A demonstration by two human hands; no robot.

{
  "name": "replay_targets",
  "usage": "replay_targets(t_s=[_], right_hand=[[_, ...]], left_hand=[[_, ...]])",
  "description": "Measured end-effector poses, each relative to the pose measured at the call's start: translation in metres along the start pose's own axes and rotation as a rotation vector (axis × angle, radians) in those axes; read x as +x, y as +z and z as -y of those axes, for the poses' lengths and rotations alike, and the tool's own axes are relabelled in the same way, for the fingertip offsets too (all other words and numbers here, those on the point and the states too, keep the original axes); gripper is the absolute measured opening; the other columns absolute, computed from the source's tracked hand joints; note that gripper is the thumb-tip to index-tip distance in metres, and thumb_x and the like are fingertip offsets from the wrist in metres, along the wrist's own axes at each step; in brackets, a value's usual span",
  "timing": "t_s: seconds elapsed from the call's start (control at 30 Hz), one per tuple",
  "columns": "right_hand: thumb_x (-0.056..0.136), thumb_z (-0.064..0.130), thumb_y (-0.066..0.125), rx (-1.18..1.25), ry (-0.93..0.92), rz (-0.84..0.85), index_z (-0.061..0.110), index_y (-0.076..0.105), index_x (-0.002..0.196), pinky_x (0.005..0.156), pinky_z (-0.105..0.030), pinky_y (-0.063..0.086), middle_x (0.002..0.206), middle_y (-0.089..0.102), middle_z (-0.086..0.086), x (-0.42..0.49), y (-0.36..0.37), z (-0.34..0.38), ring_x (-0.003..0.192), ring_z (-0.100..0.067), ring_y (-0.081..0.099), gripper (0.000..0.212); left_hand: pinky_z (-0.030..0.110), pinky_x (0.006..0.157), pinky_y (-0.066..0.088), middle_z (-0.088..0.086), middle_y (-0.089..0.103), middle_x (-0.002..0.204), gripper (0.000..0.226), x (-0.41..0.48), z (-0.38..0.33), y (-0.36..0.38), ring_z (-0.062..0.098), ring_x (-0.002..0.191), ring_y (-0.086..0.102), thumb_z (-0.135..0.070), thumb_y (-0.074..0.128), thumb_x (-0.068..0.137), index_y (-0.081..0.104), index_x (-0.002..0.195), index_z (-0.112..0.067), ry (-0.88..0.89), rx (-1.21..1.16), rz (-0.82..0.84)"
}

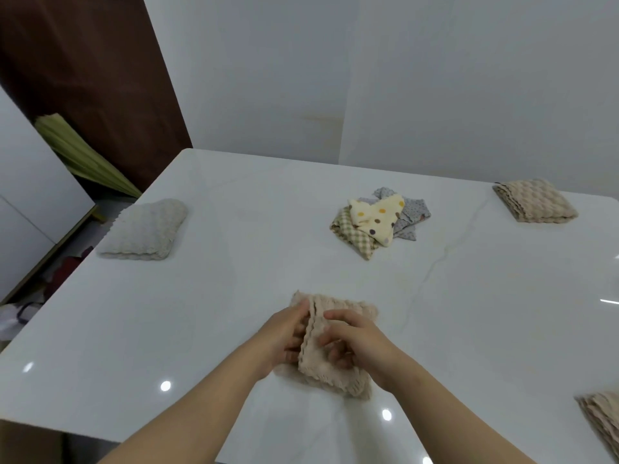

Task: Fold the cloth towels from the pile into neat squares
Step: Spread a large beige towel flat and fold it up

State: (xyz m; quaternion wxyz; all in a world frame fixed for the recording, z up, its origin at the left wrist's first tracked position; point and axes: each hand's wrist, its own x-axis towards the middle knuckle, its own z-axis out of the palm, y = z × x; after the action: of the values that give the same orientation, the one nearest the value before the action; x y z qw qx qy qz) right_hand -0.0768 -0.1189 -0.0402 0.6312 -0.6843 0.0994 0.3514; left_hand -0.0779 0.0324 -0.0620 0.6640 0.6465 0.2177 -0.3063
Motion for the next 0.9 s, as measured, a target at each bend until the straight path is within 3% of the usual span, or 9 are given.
replay_targets(t_s=[0.1,0.17,0.23,0.37,0.47,0.57,0.7,0.8,0.9], right_hand=[[0.084,0.008,0.055,-0.005,-0.015,-0.108,0.016,0.056,0.109,0.053,-0.021,0.039,0.075,0.064,-0.003,0.003,-0.003,-0.002,0.058,-0.012,0.052,0.026],[0.084,0.005,0.053,0.001,-0.028,-0.199,0.015,0.059,0.102,0.052,-0.021,0.038,0.069,0.062,-0.001,0.005,-0.008,-0.002,0.054,-0.011,0.05,0.021],[0.083,0.003,0.052,0.006,-0.04,-0.268,0.014,0.06,0.097,0.05,-0.022,0.037,0.064,0.059,0.001,0.005,-0.014,-0.001,0.051,-0.011,0.047,0.019],[0.086,0.003,0.05,0.004,-0.057,-0.319,0.014,0.06,0.087,0.046,-0.02,0.032,0.066,0.056,-0.002,0.005,-0.019,-0.002,0.05,-0.012,0.042,0.015],[0.087,0.006,0.051,-0.028,-0.066,-0.326,0.016,0.06,0.085,0.045,-0.02,0.032,0.066,0.055,-0.003,0.007,-0.019,-0.006,0.048,-0.012,0.041,0.013],[0.086,0.007,0.052,-0.089,-0.064,-0.324,0.014,0.06,0.089,0.048,-0.02,0.034,0.066,0.053,-0.001,0.011,-0.016,-0.011,0.051,-0.012,0.041,0.011],[0.082,0.01,0.058,-0.198,-0.083,-0.407,0.016,0.056,0.086,0.055,-0.021,0.036,0.072,0.05,0.001,0.015,-0.012,-0.021,0.06,-0.012,0.044,0.007],[0.084,0.023,0.062,-0.227,-0.079,-0.433,0.016,0.047,0.104,0.058,-0.022,0.039,0.082,0.052,0.001,0.017,-0.009,-0.025,0.067,-0.011,0.05,0.026],[0.084,0.031,0.065,-0.147,-0.027,-0.359,0.016,0.034,0.126,0.07,-0.025,0.048,0.096,0.056,0.002,0.019,-0.004,-0.029,0.085,-0.014,0.059,0.054]], left_hand=[[0.027,0.081,0.051,0.001,0.059,0.12,0.044,0.003,0.008,0.002,0.017,0.105,0.06,-0.025,0.063,0.087,0.042,0.125,-0.023,0.115,0.181,-0.065],[0.027,0.084,0.052,0.002,0.054,0.127,0.063,0.003,0.01,0.003,0.019,0.11,0.058,-0.011,0.062,0.085,0.03,0.136,-0.031,0.185,0.229,-0.064],[0.026,0.076,0.051,-0.002,0.054,0.12,0.063,0.002,0.007,0.003,0.016,0.101,0.06,-0.004,0.053,0.086,0.03,0.134,-0.039,0.261,0.254,-0.067],[0.013,0.074,0.042,-0.016,0.042,0.126,0.043,0.002,0.004,-0.011,0.006,0.113,0.046,-0.001,0.047,0.089,0.053,0.109,-0.038,0.36,0.314,-0.129],[0.016,0.074,0.042,-0.009,0.05,0.123,0.036,0.003,0.009,-0.026,0.013,0.097,0.055,-0.003,0.049,0.089,0.059,0.097,-0.037,0.335,0.378,-0.158],[0.016,0.089,0.038,-0.007,0.052,0.13,0.033,0.005,0.014,-0.035,0.014,0.118,0.051,-0.007,0.05,0.091,0.057,0.112,-0.032,0.316,0.552,-0.193],[0.014,0.087,0.037,-0.003,0.045,0.128,0.044,0.005,0.02,-0.04,0.009,0.105,0.049,-0.02,0.056,0.09,0.046,0.131,-0.031,0.296,0.726,-0.196],[0.019,0.088,0.039,-0.003,0.039,0.119,0.057,0.006,0.02,-0.038,0.01,0.101,0.045,-0.022,0.06,0.087,0.035,0.138,-0.032,0.307,0.652,-0.245],[0.019,0.075,0.039,-0.003,0.046,0.113,0.061,0.008,0.02,-0.033,0.012,0.095,0.05,-0.018,0.057,0.09,0.027,0.142,-0.026,0.312,0.55,-0.305]])
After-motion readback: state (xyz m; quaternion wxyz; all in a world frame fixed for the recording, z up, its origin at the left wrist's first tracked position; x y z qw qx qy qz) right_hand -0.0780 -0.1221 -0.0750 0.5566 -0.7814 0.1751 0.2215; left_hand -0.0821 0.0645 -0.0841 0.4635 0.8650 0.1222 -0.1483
